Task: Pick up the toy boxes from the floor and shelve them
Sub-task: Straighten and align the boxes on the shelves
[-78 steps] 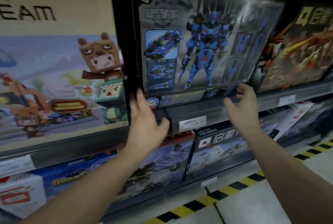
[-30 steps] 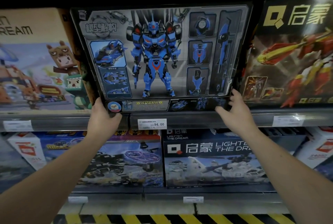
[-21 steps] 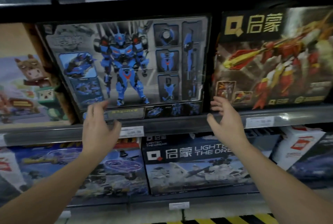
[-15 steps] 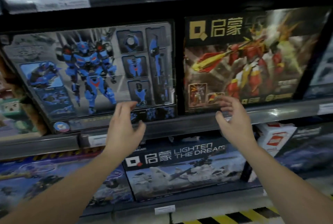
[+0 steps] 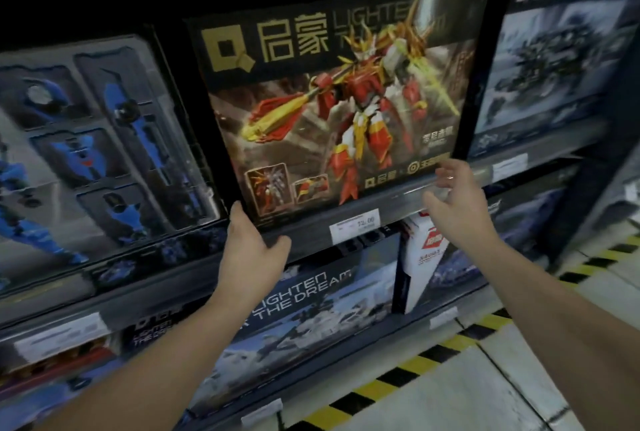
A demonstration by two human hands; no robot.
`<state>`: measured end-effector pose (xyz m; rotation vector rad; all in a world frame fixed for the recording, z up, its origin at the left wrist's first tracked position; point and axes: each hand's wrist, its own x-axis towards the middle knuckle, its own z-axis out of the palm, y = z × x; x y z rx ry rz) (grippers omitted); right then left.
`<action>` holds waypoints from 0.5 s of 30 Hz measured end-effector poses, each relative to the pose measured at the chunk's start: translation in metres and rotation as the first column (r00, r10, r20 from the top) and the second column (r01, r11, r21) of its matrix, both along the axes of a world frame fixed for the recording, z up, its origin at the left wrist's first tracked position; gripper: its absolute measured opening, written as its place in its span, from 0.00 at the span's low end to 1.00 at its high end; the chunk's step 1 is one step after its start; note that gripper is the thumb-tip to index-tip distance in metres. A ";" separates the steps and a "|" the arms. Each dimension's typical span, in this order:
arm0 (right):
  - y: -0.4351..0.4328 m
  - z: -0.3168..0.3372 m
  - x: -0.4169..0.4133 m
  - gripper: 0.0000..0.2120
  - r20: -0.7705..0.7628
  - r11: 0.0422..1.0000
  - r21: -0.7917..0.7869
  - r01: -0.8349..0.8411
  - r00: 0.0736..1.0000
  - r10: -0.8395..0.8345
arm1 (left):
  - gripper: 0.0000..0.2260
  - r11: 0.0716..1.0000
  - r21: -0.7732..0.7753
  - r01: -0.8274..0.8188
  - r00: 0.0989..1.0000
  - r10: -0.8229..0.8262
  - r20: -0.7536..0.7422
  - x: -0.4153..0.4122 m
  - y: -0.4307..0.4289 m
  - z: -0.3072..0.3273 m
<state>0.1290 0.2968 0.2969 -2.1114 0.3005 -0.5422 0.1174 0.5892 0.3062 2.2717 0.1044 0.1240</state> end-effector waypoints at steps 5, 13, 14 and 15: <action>-0.017 0.009 0.033 0.33 -0.066 0.995 0.021 0.099 0.993 -0.098 | 0.43 0.996 -0.092 -0.003 1.000 0.002 -0.005 0.018 0.002 -0.011; -0.044 0.008 0.088 0.36 0.012 0.980 0.055 0.190 0.982 -0.190 | 0.43 0.990 -0.129 -0.066 0.998 0.064 -0.018 0.012 -0.018 -0.012; -0.050 0.005 0.091 0.35 0.034 0.981 0.049 0.186 0.982 -0.188 | 0.43 0.988 -0.127 -0.093 0.996 0.093 -0.009 0.012 -0.023 -0.012; -0.055 0.002 0.094 0.34 0.051 0.984 0.036 0.174 0.983 -0.176 | 0.43 0.985 -0.123 -0.120 0.992 0.123 0.014 0.012 -0.029 -0.013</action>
